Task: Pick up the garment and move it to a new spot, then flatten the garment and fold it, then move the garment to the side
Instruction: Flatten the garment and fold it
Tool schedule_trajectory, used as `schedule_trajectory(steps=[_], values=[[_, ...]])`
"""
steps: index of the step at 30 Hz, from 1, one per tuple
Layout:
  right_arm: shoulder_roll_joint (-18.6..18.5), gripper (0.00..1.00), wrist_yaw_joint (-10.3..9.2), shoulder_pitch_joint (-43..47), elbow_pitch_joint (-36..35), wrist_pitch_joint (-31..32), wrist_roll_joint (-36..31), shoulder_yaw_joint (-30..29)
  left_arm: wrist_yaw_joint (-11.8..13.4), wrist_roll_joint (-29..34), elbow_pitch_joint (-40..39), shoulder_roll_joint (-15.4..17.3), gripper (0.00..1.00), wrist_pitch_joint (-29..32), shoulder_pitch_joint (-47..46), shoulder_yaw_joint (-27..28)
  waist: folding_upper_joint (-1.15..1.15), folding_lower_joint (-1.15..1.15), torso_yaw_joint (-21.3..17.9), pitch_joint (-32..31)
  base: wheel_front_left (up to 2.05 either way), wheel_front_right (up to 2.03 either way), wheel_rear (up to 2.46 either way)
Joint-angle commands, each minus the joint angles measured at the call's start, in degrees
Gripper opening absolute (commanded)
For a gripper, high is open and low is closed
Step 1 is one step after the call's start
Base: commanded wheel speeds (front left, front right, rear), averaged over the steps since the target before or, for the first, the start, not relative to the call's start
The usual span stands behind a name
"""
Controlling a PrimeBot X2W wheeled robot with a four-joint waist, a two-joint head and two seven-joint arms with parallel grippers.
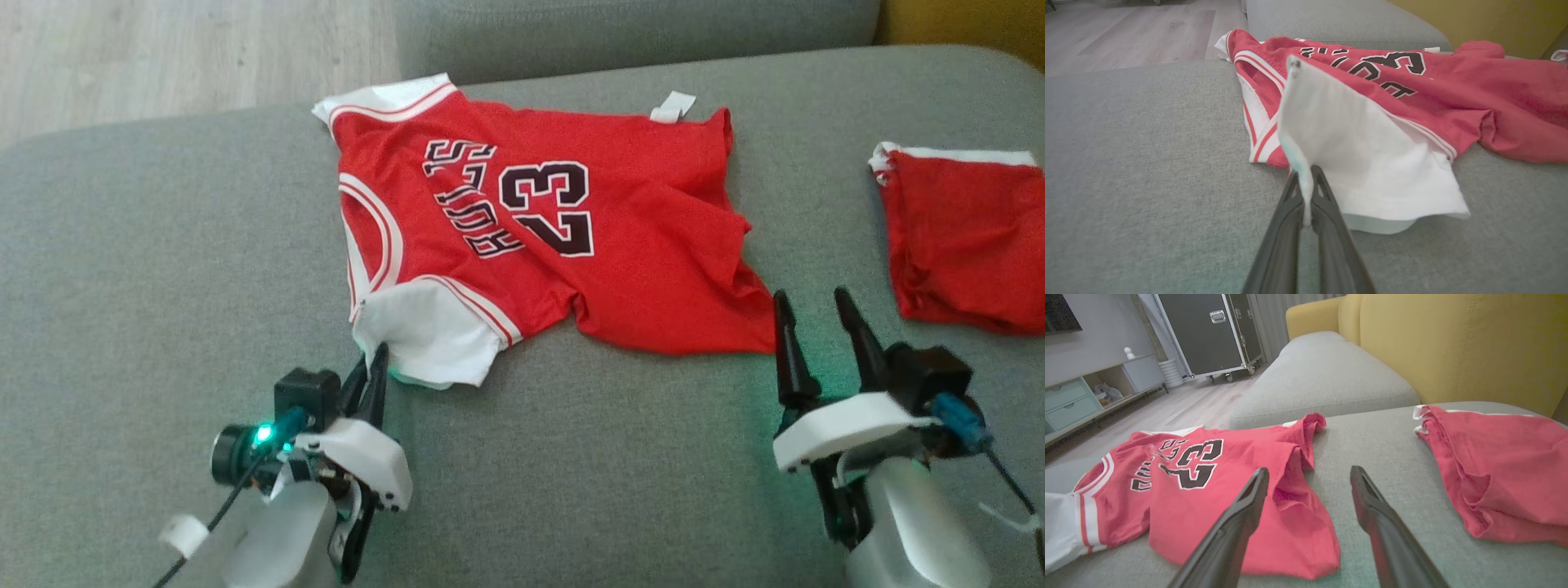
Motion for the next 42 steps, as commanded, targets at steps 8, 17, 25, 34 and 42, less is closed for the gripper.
schedule_trajectory(steps=[8, 17, 25, 34, 42], values=[[-0.1, 1.0, -0.04, -1.1, 8.2, 0.9, -4.0, -0.7, 0.6, -1.8, -8.6, 2.2, 0.0, -1.1, 4.2, 2.5, 0.0, 0.0, 1.3, -4.6, 0.0, 0.0, 0.0], [-0.1, 1.0, -0.04, -3.3, 15.9, 2.2, -5.3, -2.4, 1.9, -2.7, -17.5, 3.4, 0.0, -0.7, 8.4, 2.9, 0.0, 0.0, 2.0, -6.1, 0.0, 0.0, 0.0], [-0.1, 1.0, -0.04, -9.2, 24.3, 1.8, 0.1, -3.1, 3.0, -2.7, -22.8, 4.1, 0.0, 0.6, 9.6, 2.4, 0.0, 0.0, 2.8, -4.2, 0.0, 0.0, 0.0], [-0.1, 1.0, -0.04, -15.2, 34.3, 0.8, 5.4, -1.6, 3.1, -2.7, -24.1, 4.3, 0.0, 1.2, 9.1, 1.7, 0.0, 0.0, 3.7, -2.5, 0.0, 0.0, 0.0], [-0.1, 0.85, -0.04, -18.4, 39.9, 0.2, 9.7, 1.7, 3.3, -2.9, -23.6, 4.3, 0.0, 1.0, 8.3, 1.4, 0.0, 0.0, 3.8, -1.9, 0.0, 0.0, 0.0]])
